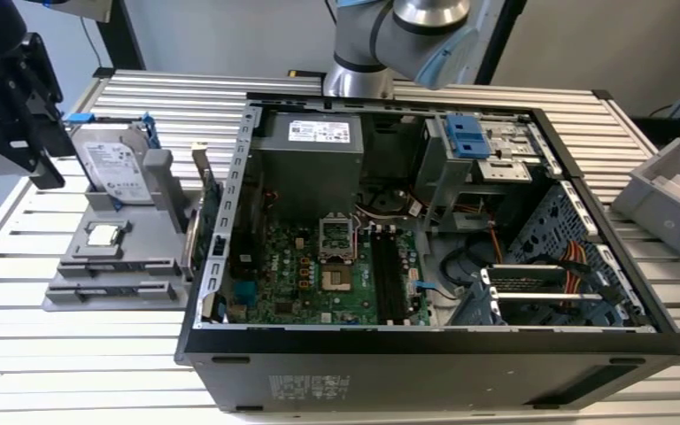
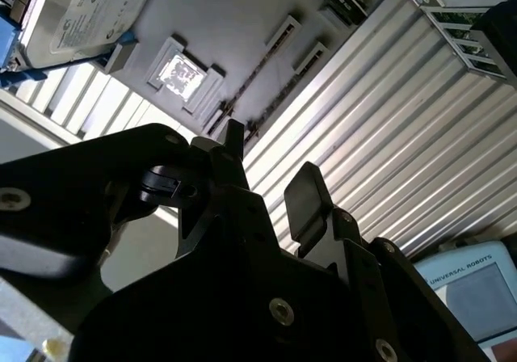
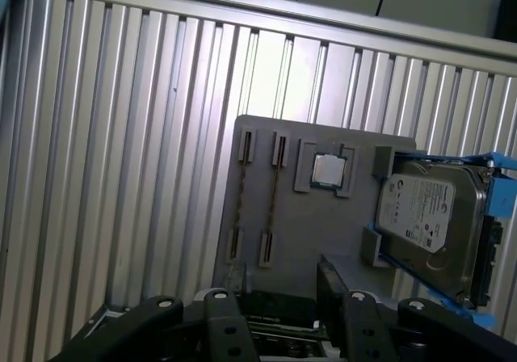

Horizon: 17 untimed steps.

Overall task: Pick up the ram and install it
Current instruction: 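Pick up the ram and move it above insertion slot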

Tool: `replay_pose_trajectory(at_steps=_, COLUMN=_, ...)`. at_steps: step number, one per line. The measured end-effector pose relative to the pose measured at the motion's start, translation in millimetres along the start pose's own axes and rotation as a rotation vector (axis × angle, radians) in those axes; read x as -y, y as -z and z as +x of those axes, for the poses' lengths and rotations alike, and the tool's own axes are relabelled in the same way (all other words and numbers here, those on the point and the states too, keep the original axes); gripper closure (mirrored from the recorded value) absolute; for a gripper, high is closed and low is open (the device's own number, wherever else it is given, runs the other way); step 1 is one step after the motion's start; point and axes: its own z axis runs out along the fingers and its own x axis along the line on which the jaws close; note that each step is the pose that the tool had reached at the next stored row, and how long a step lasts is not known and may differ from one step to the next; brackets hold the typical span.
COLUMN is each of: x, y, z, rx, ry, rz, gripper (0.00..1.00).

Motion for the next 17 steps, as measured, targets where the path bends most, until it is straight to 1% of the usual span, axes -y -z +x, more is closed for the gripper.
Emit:
replay_pose_trajectory(at_steps=5, x=-0.1, y=-2.7, z=0.1, rx=0.0000, ry=0.000, rz=0.0000, gripper=0.00)
replay_pose_trajectory(at_steps=17, x=-0.1, y=-11.9, z=0.6, rx=-0.0001, ry=0.000, rz=-0.0001, gripper=0.00)
